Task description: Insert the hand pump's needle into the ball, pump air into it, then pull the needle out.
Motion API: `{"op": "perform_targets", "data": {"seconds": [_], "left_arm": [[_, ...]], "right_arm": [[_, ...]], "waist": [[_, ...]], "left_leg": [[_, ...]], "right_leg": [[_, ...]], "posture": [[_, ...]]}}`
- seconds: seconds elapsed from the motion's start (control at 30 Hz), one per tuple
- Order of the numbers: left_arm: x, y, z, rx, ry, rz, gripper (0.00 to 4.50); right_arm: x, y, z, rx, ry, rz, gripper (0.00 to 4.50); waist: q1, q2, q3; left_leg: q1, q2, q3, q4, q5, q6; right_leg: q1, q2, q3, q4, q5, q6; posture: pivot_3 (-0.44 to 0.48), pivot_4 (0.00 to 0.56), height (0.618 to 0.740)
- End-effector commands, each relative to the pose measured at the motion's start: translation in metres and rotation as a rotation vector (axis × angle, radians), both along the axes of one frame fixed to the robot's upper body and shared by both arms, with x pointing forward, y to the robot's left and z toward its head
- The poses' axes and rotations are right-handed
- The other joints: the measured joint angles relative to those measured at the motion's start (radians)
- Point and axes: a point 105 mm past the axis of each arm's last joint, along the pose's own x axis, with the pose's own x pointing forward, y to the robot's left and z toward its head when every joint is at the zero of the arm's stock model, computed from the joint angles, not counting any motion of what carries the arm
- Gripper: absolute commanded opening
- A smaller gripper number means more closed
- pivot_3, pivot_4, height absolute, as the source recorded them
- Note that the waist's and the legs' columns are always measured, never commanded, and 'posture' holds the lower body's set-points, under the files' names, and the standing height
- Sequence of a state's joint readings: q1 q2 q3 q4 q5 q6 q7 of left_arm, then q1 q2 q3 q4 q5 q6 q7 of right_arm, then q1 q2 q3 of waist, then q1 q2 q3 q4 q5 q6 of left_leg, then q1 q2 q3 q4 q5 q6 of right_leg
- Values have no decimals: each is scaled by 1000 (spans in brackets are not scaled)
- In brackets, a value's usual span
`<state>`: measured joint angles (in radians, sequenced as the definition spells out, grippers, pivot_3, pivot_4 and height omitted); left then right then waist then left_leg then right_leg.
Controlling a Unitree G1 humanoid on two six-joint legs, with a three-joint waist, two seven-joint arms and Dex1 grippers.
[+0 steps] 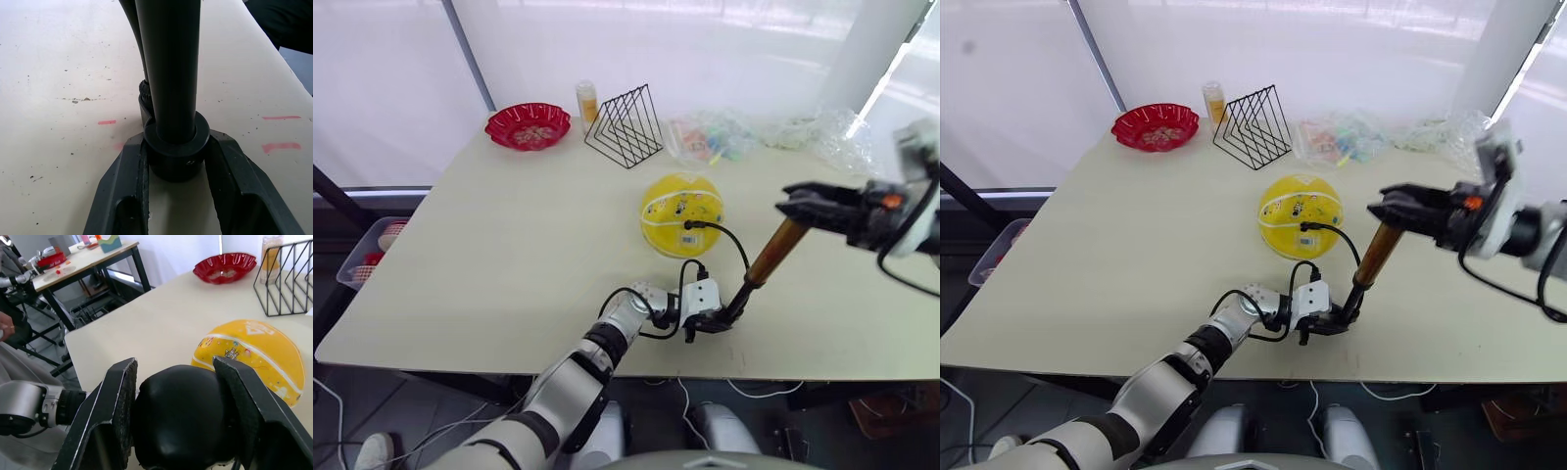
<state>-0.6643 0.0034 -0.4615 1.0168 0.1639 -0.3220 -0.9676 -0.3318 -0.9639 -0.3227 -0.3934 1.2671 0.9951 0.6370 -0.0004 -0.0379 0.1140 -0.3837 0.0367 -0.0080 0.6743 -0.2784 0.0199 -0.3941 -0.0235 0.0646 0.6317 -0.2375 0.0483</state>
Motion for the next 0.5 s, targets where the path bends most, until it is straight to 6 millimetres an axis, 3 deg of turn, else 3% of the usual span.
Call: {"op": "perform_targets", "data": {"seconds": [0.03, 0.3, 0.4, 0.47, 0.5], "left_arm": [[-29, 43, -67, 279, 160, 28, 1122], [-30, 42, -67, 277, 162, 29, 1122], [-31, 42, -68, 277, 167, 26, 1122], [-32, 43, -69, 278, 170, 23, 1122], [-33, 43, -69, 280, 174, 22, 1122]], "right_arm": [[6, 2, -51, -100, 61, -70, 1973], [0, 19, -122, -129, 124, -76, 1973], [2, 22, -115, -95, 77, -75, 1973], [7, 19, -94, -60, 12, -76, 1973], [10, 14, -72, -30, -45, -74, 1973]], "waist": [[0, -2, -3], [5, -3, -6], [7, -5, -8], [8, -4, -8], [8, -4, -8]], "left_leg": [[0, 0, 0, -1, 0, 0], [1, 0, 1, -4, 0, 0], [3, 1, -1, -5, 0, 0], [3, 1, -2, -5, 0, 0], [3, 1, -1, -5, 0, 0]], "right_leg": [[0, 0, 0, -1, 0, 0], [1, -16, -22, -5, 1, 1], [2, -15, -25, -5, 1, 1], [2, -15, -26, -5, 1, 1], [2, -16, -27, -5, 1, 1]], "posture": [[0, 150, 735], [0, 150, 735], [0, 150, 735], [0, 150, 735], [0, 150, 735]]}}
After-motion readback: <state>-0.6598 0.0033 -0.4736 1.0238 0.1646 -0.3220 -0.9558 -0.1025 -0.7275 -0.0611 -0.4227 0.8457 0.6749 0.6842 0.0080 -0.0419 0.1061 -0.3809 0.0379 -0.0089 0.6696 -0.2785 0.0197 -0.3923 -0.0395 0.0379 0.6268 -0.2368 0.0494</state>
